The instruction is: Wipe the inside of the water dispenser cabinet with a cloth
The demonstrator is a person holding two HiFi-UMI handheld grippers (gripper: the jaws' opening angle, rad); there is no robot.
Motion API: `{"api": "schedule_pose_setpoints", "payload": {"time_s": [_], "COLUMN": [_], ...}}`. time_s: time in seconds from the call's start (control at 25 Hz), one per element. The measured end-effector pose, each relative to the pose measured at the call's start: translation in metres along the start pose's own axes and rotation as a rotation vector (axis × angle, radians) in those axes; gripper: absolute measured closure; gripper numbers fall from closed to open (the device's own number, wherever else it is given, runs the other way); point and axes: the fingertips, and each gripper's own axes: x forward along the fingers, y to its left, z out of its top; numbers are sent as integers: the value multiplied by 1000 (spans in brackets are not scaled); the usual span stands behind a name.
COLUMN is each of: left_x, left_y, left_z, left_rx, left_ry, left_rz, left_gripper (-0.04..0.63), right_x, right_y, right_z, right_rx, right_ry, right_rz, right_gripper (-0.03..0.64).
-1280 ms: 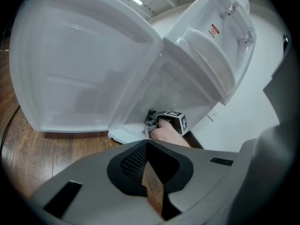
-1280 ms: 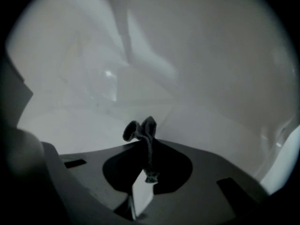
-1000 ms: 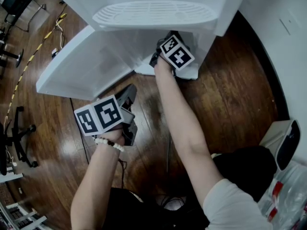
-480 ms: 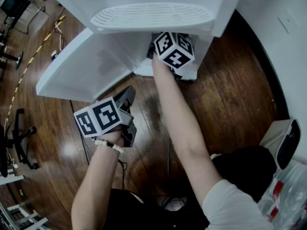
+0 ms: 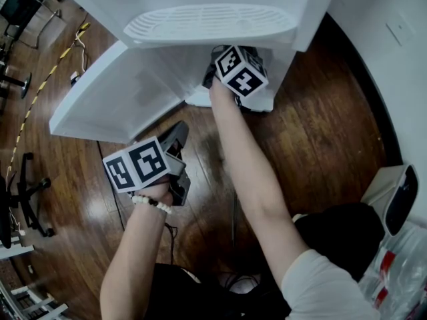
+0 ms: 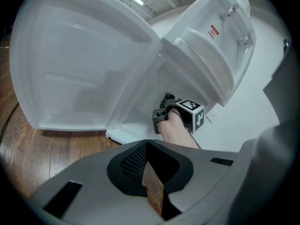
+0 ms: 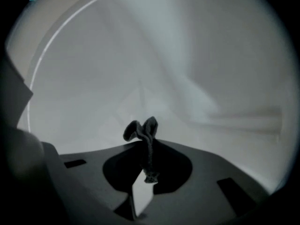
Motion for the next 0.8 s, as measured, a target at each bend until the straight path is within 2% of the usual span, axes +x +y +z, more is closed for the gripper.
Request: {"api": "schedule_pose_setpoints", "payload": {"time_s": [0.16,0.28,0.48,0.64,0.8], "left_x": [-1,-1,3,4,1], "left_y": [3,5,5,5,4], "left_z": [0,0,-3,-5,-5], "left_rx": [-7,-10,-9,-10,-31], "left_ry": [0,2,9,16,20], "left_rz": [2,3,-2,-6,-27], "left_gripper": [603,603,603,603,603], "right_x": [0,1,0,-9,-11], "right_y": [-49,-77,-102,-118,-116], "right_z": [-34,-48,-68,-75,-71], "right_rx": [109,234,309,372,435], "right_ry": [92,122,164,130,79], "right_rz": [-153,-220,-276,-324,-307], "right_gripper": [577,577,577,577,577]}}
